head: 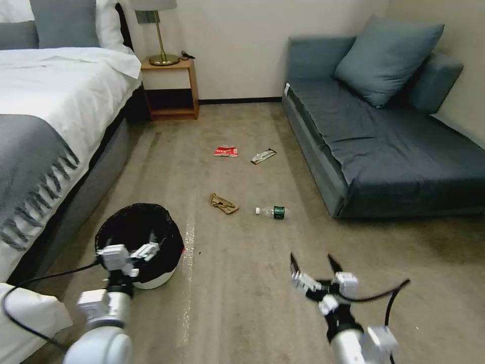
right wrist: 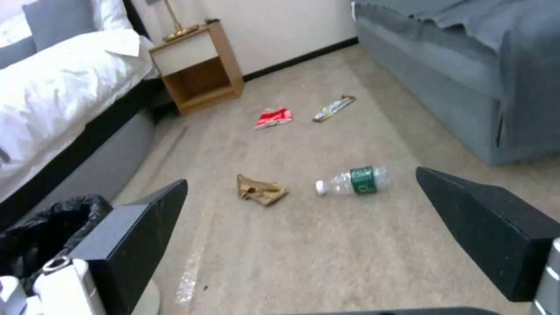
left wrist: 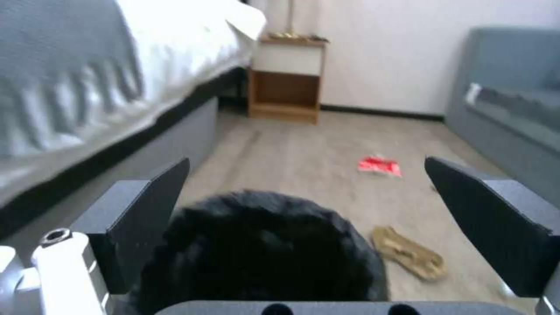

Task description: Pick up the trash bin, then pick up the garbage on the floor and place it into the trash bin.

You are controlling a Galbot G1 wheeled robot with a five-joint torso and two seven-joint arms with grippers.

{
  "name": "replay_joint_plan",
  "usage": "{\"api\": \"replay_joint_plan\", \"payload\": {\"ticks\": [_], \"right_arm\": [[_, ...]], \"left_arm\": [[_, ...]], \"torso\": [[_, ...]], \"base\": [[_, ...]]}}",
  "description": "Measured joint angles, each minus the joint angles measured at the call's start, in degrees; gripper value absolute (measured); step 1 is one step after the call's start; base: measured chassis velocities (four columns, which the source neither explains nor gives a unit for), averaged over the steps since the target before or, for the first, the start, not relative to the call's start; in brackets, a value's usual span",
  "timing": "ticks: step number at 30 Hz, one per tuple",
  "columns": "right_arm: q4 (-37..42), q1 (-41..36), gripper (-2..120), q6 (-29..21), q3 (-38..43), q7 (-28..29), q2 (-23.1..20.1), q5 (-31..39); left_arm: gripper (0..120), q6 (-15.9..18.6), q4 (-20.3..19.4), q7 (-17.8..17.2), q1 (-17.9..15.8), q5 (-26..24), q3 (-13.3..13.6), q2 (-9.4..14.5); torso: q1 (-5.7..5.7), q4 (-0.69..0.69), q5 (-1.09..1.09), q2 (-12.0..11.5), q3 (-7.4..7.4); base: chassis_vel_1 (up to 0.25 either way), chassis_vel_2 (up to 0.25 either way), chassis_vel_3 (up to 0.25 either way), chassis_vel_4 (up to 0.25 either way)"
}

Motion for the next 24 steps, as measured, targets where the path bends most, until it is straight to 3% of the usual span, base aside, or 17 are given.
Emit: {"api": "replay_joint_plan", "payload": {"ticks": [4,5,7,8,10,18,24], "right_arm": [[1.33,0.13,100,-1.36,4.22,0.07,-2.81,1.74],[1.91,0.41,100,-2.3,7.03,-0.1,-4.41,2.6],[2.59,1.25,100,-3.61,10.32,-0.43,-6.26,2.55],[2.59,1.25,100,-3.61,10.32,-0.43,-6.26,2.55],[2.34,1.62,100,-3.75,9.97,-0.57,-6.01,1.38],[0.98,1.69,100,-2.66,9.96,-0.5,-5.77,0.22],[-0.14,2.11,100,-2.18,10.21,-0.16,-5.99,-0.08]], "left_arm": [[100,-0.18,-0.48,-0.49,0.64,-3.07,-1.58,1.86],[100,-0.4,-0.85,-0.85,1.05,-4.96,-2.68,3.11],[100,-0.7,-1.41,-1.51,1.87,-8.76,-4.7,5.49],[100,-0.7,-1.41,-1.51,1.87,-8.76,-4.7,5.49],[100,-1.05,-2.1,-2.17,2.63,-12.32,-6.71,7.76],[100,-2.03,-3.95,-4.21,5.04,-23.42,-12.82,14.79],[100,-2.19,-4.24,-4.55,5.42,-25.17,-13.72,15.88]], "torso": [[0.0,-0.01,-0.05,0.0,0.0],[0.0,-0.02,0.02,0.0,0.0],[0.0,0.02,-0.07,0.0,0.01],[0.0,0.02,-0.07,0.0,0.01],[0.0,0.01,0.02,0.0,0.0],[0.0,0.0,-0.02,0.0,0.0],[0.0,0.0,-0.02,0.0,0.0]], "base": [[0.0,0.0,0.0,0.0],[0.0,0.0,0.0,0.0],[0.0,0.0,0.0,0.0],[0.0,0.0,0.0,0.0],[0.0,0.0,0.0,0.0],[0.0,0.0,0.0,0.0],[0.0,0.0,0.0,0.0]]}}
